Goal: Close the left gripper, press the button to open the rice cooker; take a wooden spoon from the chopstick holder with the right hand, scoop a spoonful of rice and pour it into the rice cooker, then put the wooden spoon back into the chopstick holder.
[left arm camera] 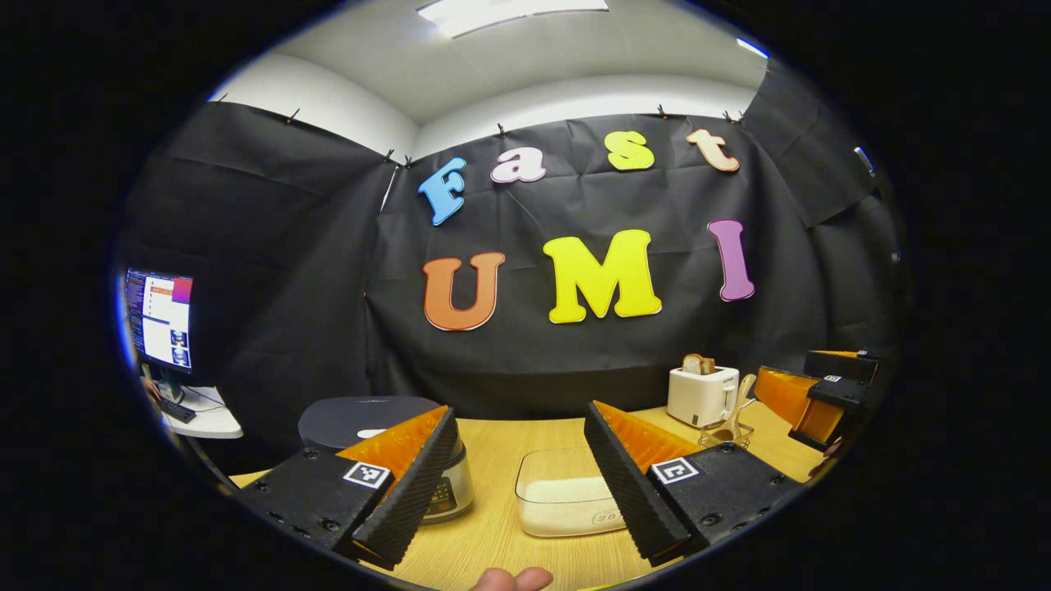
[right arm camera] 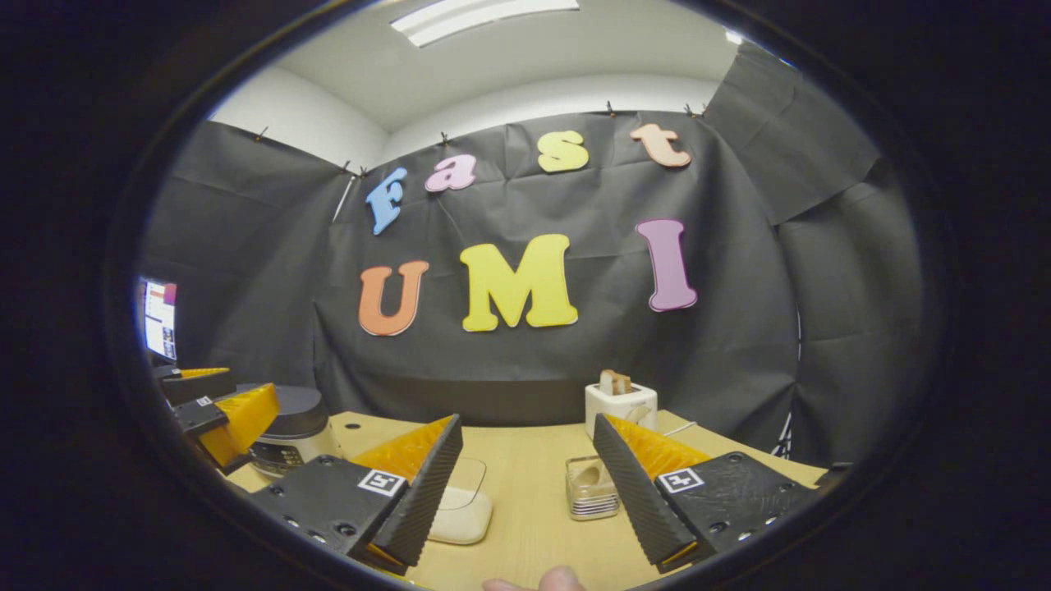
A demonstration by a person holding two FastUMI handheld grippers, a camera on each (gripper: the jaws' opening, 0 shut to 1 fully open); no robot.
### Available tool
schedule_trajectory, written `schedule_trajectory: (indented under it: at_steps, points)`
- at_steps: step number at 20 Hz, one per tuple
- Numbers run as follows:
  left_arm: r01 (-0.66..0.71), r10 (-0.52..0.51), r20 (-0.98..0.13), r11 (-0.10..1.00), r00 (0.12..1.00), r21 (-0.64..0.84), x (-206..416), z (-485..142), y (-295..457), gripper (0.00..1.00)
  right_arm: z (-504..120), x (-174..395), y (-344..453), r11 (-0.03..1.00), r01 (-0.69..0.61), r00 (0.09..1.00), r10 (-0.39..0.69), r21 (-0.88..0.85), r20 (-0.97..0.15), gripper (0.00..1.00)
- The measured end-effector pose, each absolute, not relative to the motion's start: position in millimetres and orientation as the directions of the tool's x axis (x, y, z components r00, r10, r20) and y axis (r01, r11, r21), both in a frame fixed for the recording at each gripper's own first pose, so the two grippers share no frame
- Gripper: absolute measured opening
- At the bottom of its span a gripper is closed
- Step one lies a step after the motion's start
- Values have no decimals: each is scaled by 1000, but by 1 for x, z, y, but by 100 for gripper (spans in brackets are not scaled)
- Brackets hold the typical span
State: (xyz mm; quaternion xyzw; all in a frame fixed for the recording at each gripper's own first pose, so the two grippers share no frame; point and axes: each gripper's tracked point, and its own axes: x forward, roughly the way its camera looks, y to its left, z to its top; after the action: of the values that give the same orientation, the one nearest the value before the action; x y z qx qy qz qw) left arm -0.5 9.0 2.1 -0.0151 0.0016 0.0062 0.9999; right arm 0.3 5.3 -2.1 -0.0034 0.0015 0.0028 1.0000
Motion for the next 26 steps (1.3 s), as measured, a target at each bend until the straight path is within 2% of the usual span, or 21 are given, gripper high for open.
schedule_trajectory:
  at_steps: [1, 2, 3, 9, 17, 23, 26]
  points:
    - [-15, 15, -5, 999, 1000, -32, 0, 2, 10, 99, -3, 1, 8, 1000, -9, 1000, 9, -8, -7, 95]
    - [-17, 17, -7, 999, 1000, -32, -1, 2, 11, 99, -5, 0, 9, 1000, -13, 1000, 13, -7, -11, 100]
    - [-19, 19, -9, 999, 1000, -32, -1, 1, 11, 99, -6, 0, 10, 1000, -17, 1000, 16, -5, -14, 95]
    - [-41, 40, -29, 999, 999, -35, -1, -2, 15, 99, 3, -1, 13, 999, -33, 999, 33, -27, 4, 96]
    - [-198, 197, -32, 980, 980, -34, 3, -4, 54, 99, -15, 8, 8, 996, -94, 995, 93, -14, -46, 95]
    - [-307, 306, -148, 952, 941, 17, 26, 0, 128, 99, -22, 17, -4, 989, -147, 988, 147, 9, -49, 95]
    - [-317, 312, -261, 948, 914, 24, 41, -5, 151, 86, -24, 24, -16, 986, -163, 985, 164, 20, -51, 96]
